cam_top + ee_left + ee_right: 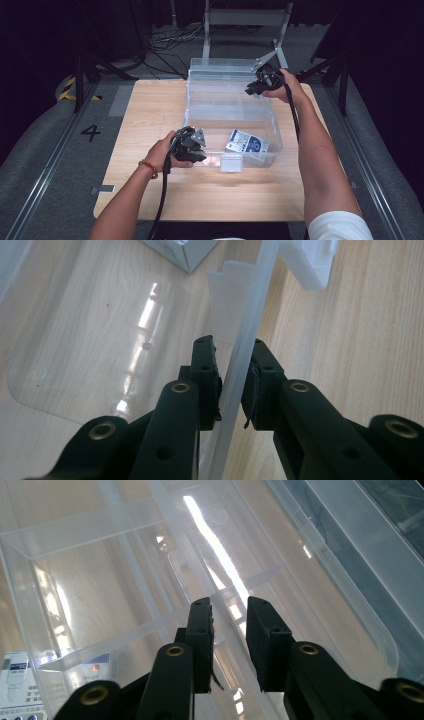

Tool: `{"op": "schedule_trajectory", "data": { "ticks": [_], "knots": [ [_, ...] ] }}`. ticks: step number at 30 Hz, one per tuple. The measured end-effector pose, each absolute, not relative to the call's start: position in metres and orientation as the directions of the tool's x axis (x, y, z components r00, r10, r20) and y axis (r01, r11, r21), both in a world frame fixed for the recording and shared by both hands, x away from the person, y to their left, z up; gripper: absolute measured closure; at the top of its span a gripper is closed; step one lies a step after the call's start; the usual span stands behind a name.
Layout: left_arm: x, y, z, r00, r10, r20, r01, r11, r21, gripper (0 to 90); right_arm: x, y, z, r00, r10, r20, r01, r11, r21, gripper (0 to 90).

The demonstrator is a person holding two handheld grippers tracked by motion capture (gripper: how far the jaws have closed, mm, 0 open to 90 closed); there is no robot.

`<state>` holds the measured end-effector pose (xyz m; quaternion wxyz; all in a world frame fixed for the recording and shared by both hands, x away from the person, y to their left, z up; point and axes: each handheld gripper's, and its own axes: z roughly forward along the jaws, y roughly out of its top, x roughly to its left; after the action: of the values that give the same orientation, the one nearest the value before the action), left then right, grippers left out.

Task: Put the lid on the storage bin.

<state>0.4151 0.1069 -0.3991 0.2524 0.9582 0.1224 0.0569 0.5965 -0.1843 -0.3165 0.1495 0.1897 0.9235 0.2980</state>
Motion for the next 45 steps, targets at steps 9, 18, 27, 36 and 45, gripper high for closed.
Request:
{"op": "schedule_trajectory", "data": {
  "ticks": [9,18,27,36,45],
  "knots": [
    [0.411,0.108,-0.4,0.967,0.246,0.063,0.183,-0.849,0.496,76.5,0.591,-0.183,-0.314,-0.902,0.393,-0.18,0.227,0.785,0.576,82.6],
    [0.409,0.107,-0.399,0.966,0.248,0.077,0.185,-0.865,0.467,75.4,0.586,-0.165,-0.306,-0.908,0.335,-0.252,0.217,0.89,0.4,83.8],
    [0.405,0.111,-0.404,0.954,0.291,0.07,0.21,-0.817,0.538,73.3,0.574,-0.156,-0.309,-0.876,0.334,-0.349,0.198,0.907,0.372,84.0],
    [0.403,0.112,-0.406,0.944,0.323,0.064,0.231,-0.787,0.572,72.2,0.569,-0.158,-0.306,-0.889,0.326,-0.323,0.169,0.887,0.429,86.6],
    [0.401,0.112,-0.407,0.94,0.333,0.073,0.231,-0.781,0.58,70.9,0.564,-0.159,-0.299,-0.899,0.306,-0.312,0.149,0.886,0.439,87.5]
  ]
}}
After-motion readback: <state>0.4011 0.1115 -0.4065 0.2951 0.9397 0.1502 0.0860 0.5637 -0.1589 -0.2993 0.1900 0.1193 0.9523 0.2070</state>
